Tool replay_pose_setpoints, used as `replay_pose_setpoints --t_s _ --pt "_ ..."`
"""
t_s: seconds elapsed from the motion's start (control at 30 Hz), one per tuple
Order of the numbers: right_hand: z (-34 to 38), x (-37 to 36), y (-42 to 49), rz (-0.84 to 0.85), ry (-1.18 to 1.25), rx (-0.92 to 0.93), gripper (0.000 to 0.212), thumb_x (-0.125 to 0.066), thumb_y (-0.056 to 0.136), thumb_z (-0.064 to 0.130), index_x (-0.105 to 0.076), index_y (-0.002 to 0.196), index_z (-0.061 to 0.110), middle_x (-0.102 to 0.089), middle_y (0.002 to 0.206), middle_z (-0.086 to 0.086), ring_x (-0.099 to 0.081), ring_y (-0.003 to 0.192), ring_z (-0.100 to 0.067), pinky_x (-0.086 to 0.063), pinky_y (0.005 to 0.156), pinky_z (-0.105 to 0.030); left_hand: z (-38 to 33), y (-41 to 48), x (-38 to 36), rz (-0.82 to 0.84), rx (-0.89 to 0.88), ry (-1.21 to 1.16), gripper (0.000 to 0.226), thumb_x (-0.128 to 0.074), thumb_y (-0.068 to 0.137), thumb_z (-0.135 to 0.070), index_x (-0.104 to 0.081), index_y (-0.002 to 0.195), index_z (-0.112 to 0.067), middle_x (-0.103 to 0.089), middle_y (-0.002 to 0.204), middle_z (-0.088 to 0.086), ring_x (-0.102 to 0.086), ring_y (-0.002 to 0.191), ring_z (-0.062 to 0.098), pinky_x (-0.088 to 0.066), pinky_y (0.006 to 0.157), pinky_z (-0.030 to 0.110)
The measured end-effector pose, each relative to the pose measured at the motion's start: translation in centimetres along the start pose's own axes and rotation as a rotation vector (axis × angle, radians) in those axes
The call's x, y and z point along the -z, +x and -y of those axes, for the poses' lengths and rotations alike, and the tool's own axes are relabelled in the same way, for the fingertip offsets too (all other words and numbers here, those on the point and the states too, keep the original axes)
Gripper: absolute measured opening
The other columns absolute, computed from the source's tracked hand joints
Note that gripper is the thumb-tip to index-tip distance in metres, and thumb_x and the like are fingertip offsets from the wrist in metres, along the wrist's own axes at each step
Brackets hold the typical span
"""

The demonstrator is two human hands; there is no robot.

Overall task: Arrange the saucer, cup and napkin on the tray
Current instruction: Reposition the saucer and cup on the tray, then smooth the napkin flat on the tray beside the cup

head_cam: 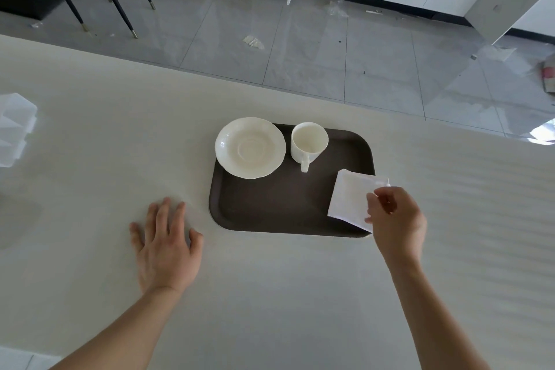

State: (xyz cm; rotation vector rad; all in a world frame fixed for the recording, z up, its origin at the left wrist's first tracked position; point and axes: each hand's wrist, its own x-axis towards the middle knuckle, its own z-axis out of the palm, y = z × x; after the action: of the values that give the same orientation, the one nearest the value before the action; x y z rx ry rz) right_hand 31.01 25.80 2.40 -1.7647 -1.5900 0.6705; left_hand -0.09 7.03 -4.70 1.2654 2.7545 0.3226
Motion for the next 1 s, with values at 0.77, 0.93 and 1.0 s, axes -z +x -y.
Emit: replay_pose_setpoints --t_s 0.77,0.93,1.0 --pt "-2.7 -0.3 1.7 0.156 -0.376 -0.142 0.02 -0.066 0.082 0.031 -0.062 0.07 0.016 -0.063 0.075 -0.003 -0.057 0.064 -0.026 -0.03 0.048 -0.024 0.1 0.0 0.6 0.021 0.006 -0.037 0.064 -0.034 0.082 -0.037 -0.048 0.139 -0.012 -0.04 0.152 0.015 -0.029 0.145 0.034 -0.013 0.117 0.06" --pt "-2.5 -0.2 2.8 0.212 -0.37 -0.113 0.02 -0.067 0.084 0.032 -0.064 0.071 0.017 -0.064 0.077 -0.003 -0.058 0.066 -0.026 -0.033 0.051 -0.026 -1.0 0.8 1.5 0.07 0.04 -0.071 0.057 -0.065 0.083 -0.02 -0.051 0.137 -0.008 -0.044 0.148 0.019 -0.036 0.14 0.039 -0.025 0.112 0.062" --pt "-2.4 -0.2 2.9 0.23 -0.369 -0.102 0.017 -0.067 0.084 0.032 -0.067 0.074 0.018 -0.065 0.078 -0.002 -0.059 0.068 -0.026 -0.034 0.052 -0.026 -2.1 0.5 1.6 0.028 0.003 -0.125 0.056 -0.069 0.079 -0.01 -0.055 0.133 -0.006 -0.051 0.141 0.021 -0.045 0.131 0.042 -0.037 0.105 0.059"
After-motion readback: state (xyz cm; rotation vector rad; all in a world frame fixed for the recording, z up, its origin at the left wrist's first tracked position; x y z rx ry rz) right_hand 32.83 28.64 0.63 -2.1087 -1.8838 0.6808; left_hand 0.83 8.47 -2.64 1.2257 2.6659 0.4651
